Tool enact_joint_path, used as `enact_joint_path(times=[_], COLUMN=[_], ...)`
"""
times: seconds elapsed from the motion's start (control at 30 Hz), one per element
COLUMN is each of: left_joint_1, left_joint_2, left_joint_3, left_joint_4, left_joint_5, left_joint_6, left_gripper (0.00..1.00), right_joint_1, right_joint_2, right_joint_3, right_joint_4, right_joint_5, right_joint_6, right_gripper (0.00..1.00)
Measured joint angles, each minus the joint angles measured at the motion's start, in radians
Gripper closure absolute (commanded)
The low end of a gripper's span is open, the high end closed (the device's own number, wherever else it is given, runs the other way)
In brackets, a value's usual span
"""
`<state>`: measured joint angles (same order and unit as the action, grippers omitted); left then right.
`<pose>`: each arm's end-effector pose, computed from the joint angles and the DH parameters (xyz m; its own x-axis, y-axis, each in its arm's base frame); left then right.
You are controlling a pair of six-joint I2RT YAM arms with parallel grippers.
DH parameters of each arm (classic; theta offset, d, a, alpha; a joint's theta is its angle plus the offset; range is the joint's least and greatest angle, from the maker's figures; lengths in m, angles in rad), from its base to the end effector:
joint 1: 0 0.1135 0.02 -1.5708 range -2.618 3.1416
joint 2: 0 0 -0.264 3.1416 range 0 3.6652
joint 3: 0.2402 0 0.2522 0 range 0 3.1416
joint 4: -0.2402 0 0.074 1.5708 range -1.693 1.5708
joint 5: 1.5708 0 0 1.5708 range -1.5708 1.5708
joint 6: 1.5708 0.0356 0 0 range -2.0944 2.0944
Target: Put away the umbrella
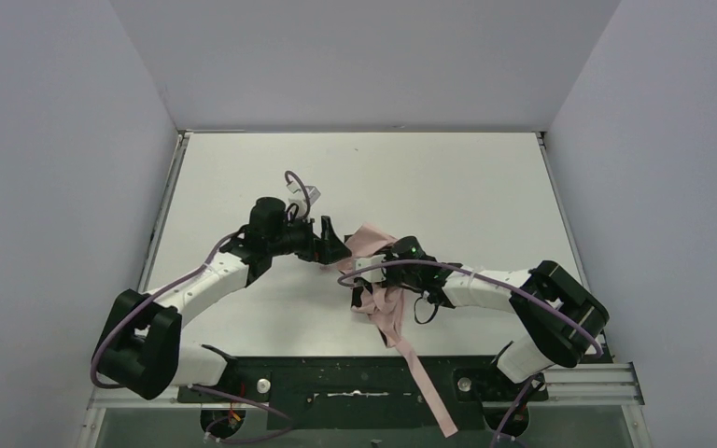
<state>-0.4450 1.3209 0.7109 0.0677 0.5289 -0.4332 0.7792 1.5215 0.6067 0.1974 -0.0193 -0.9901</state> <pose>0.2446 -0.1366 0.2241 -0.7426 -0.0474 -0.6681 0.4958 0.6317 -0.5959 0.2034 0.2018 0.1476 0.3394 -0.8396 -0.4240 -0.7822 -0.0016 -0.6230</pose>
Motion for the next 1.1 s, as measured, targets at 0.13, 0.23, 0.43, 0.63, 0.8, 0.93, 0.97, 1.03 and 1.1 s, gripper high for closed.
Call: enact_joint_path(times=[0.13, 0.23, 0.43, 0.63, 0.8, 0.93, 0.97, 1.03, 1.1], left_joint_1=[-0.043, -0.056, -0.058, -0.059, -0.081, -0.137, -0.151, -0.175, -0.201], left_joint_2=[0.032, 0.061, 0.15, 0.142, 0.018, -0.061, -0.072, -0.084, -0.087], left_joint_3=[-0.002, -0.002, -0.001, -0.011, -0.115, -0.19, -0.21, -0.244, -0.277], left_joint_4=[0.048, 0.08, 0.114, 0.173, 0.227, 0.251, 0.256, 0.266, 0.274], left_joint_5=[-0.01, -0.023, -0.009, 0.021, -0.013, -0.066, -0.082, -0.105, -0.134], left_joint_6=[-0.047, -0.073, -0.123, -0.166, -0.188, -0.195, -0.198, -0.209, -0.219], left_gripper=[0.32, 0.53, 0.93, 1.0, 1.0, 1.0, 1.0, 1.0, 1.0], right_joint_1=[-0.001, -0.002, -0.013, -0.035, -0.071, -0.095, -0.1, -0.106, -0.111], right_joint_2=[0.0, 0.0, -0.001, -0.002, -0.002, -0.002, -0.002, -0.002, 0.001], right_joint_3=[0.005, 0.005, 0.005, 0.013, 0.047, 0.09, 0.098, 0.109, 0.123], right_joint_4=[-0.006, -0.009, -0.008, -0.013, -0.052, -0.111, -0.122, -0.141, -0.162], right_joint_5=[-0.003, -0.004, -0.015, -0.037, -0.079, -0.116, -0.124, -0.138, -0.159], right_joint_6=[0.013, 0.019, 0.049, 0.109, 0.195, 0.256, 0.268, 0.287, 0.311], right_gripper=[0.94, 0.94, 0.94, 0.94, 0.92, 0.92, 0.92, 0.92, 0.91])
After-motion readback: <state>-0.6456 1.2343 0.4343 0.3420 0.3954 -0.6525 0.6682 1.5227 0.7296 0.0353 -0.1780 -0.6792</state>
